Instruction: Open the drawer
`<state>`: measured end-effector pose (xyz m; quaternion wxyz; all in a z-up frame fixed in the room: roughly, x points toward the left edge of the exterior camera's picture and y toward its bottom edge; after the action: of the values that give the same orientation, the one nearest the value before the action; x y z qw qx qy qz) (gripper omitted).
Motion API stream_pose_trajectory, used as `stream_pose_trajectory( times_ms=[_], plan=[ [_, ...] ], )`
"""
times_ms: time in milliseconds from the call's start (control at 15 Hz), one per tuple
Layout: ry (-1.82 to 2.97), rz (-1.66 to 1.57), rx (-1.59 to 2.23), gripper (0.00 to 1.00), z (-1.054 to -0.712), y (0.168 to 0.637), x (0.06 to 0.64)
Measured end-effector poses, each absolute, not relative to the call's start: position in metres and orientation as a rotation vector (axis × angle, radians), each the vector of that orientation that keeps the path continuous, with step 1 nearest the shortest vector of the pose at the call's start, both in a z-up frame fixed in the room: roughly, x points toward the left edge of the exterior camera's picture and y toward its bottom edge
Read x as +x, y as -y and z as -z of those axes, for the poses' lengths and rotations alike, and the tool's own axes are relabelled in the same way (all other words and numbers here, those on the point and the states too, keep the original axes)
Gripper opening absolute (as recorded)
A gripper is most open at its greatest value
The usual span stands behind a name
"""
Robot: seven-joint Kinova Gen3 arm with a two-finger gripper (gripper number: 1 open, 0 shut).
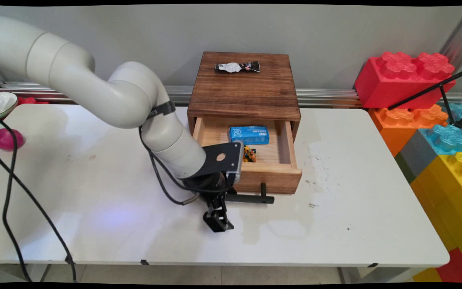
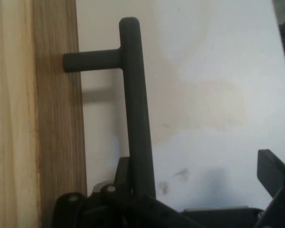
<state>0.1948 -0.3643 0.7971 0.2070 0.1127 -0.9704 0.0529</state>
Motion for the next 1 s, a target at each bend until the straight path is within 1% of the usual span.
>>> stream_pose_trajectory(
  times_ms=[467,1000],
  plan=[
    [2.698,-0.106,0.332,1.0,-0.804,0.335,0.193],
    [2.69,-0.078,0.339,1.0,-0.81,0.313,0.192]
  ],
)
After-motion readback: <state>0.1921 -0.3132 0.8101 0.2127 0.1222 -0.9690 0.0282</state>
